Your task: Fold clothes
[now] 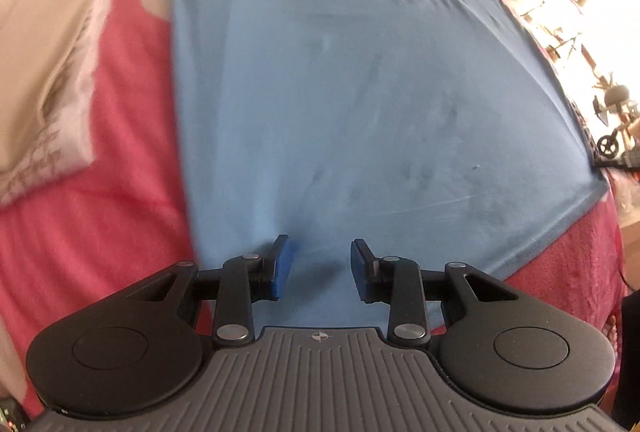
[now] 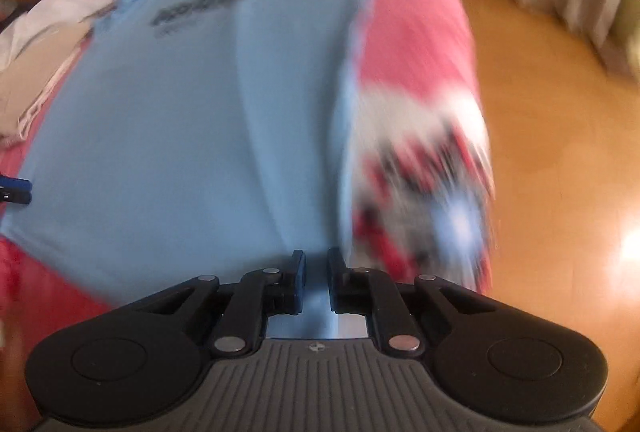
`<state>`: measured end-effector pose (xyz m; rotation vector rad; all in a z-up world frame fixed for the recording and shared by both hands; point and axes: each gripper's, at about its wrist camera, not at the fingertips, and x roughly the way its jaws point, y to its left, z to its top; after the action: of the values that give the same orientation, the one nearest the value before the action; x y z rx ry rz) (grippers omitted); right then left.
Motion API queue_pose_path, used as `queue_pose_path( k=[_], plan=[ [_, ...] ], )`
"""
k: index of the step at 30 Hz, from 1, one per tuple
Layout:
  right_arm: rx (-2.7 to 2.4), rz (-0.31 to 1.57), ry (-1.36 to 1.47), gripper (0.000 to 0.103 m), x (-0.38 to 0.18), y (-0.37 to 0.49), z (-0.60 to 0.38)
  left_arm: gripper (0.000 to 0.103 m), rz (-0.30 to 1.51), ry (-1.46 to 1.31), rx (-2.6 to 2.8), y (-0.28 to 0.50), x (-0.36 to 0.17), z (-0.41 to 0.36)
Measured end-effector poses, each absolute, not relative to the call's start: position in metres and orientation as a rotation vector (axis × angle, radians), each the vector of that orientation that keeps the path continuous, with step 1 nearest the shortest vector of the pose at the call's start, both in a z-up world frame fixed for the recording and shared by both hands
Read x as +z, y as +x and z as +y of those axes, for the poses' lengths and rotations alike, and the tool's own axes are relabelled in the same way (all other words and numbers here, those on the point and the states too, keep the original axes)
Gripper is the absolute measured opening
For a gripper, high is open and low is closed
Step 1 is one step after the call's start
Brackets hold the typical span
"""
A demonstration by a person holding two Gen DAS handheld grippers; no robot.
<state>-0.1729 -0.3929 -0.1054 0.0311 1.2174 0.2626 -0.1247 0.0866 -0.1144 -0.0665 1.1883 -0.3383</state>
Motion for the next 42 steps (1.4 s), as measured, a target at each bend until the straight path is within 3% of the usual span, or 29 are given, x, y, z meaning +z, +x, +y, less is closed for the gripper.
queue_pose_path(
  k=[4, 12, 17, 24, 33, 37, 42],
  plan=[
    [0.217, 1.289, 0.013, 0.013, -0.095, -0.191, -0.404, 0.032, 1.185, -0.086, -0.326, -0.114, -0.112, 0.089],
    [0.337, 1.024, 0.059, 0.013, -0.06, -0.109, -0.372, 0.032, 1.148, -0.095, -0.318, -0.114, -0.114, 0.077],
    [0.487, 1.121, 0.005, 0.013, -0.102, -0.095, -0.336, 0.032, 1.193, -0.134, -0.265, -0.145, -0.115, 0.097],
    [0.685, 1.307, 0.056, 0.015, -0.104, -0.148, -0.332, 0.032, 1.175, -0.217, -0.175, -0.177, -0.093, 0.126],
    [0.704, 1.132, 0.109, 0.015, -0.07, -0.095, -0.283, 0.032, 0.916, -0.274, -0.287, -0.057, -0.088, 0.111],
    [0.702, 1.182, 0.242, 0.015, -0.09, -0.093, -0.261, 0.032, 0.853, -0.302, -0.268, 0.011, -0.12, 0.089],
    [0.614, 1.272, 0.361, 0.015, -0.105, -0.131, -0.255, 0.029, 0.776, -0.364, -0.166, 0.04, -0.128, 0.12]
  ],
)
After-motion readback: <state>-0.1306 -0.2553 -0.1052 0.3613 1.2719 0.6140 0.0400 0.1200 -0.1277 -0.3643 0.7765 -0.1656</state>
